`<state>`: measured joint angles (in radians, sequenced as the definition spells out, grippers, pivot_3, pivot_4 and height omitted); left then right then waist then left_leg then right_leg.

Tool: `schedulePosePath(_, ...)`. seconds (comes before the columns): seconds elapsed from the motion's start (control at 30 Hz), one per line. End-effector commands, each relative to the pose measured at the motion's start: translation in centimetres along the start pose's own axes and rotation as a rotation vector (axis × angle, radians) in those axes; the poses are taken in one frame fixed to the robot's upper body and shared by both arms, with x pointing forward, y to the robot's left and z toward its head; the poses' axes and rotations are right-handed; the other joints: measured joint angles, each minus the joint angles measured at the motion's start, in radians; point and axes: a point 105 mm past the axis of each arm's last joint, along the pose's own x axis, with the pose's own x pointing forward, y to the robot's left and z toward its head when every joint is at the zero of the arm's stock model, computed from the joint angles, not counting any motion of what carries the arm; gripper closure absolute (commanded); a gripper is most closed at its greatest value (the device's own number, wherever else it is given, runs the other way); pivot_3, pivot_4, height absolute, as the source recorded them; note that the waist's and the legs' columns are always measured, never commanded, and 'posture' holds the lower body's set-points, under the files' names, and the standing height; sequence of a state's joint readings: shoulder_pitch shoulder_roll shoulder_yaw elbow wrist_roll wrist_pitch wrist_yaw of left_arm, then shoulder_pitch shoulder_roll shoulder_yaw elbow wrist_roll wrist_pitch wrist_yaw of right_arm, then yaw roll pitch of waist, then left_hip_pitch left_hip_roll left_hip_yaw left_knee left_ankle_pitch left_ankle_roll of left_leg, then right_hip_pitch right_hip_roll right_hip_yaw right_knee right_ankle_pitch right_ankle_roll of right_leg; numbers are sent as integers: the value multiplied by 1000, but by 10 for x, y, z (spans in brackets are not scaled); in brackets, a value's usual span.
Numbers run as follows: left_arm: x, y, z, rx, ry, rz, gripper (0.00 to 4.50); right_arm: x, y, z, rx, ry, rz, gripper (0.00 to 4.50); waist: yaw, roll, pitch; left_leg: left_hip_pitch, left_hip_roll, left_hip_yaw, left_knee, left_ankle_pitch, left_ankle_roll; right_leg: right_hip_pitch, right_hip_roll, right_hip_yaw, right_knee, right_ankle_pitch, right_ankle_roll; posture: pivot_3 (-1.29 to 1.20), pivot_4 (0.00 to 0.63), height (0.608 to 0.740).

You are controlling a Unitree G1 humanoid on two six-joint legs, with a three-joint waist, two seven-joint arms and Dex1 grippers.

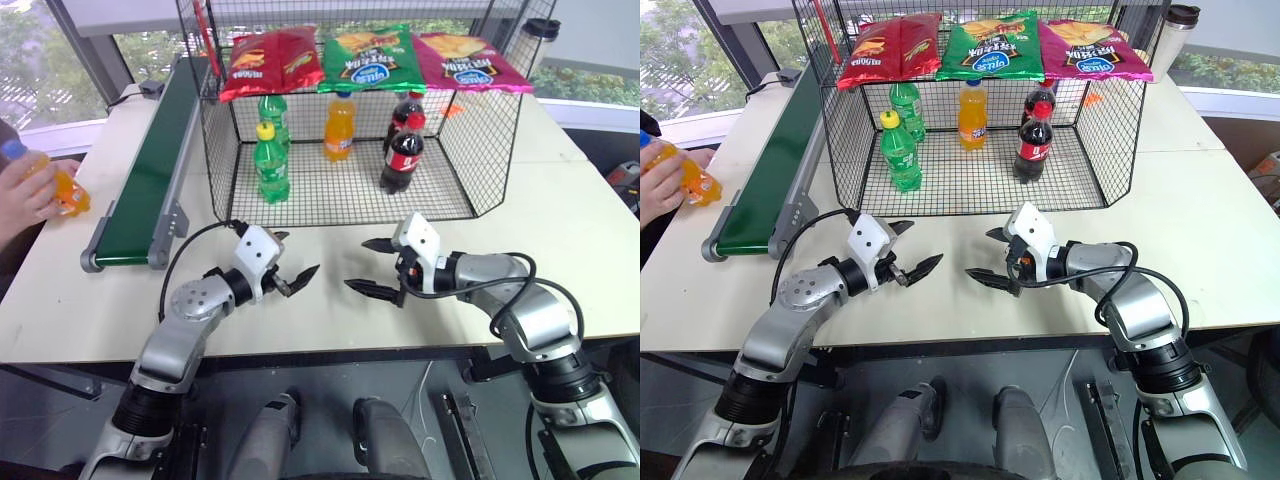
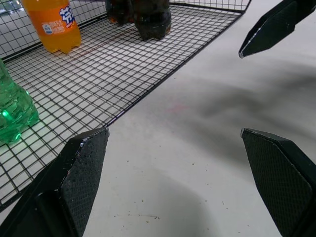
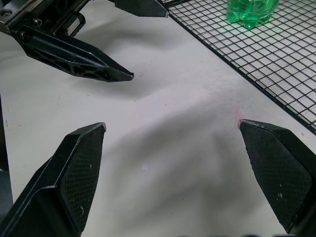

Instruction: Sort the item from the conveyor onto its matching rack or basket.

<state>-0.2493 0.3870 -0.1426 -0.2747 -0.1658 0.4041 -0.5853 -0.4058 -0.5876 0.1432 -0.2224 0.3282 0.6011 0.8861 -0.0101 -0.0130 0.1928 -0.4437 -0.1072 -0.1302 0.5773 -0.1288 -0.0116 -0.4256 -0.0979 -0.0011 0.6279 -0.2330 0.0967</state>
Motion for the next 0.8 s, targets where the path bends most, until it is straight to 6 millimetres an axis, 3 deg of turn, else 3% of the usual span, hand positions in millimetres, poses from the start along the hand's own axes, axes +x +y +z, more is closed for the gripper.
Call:
schedulePosePath(0.03,-1,1,11,11,-57,-2,0,-3,0,14,-48,-39,-1,39,0,0,0,0,0,0,0,0,0,0,0,0,0,0,0,0,150,738)
schedulePosePath(0.8,-2,5,9,13,-36,29,0,-1,-1,18,-55,-53,-4,39,0,0,0,0,0,0,0,0,0,0,0,0,0,0,0,0,150,738)
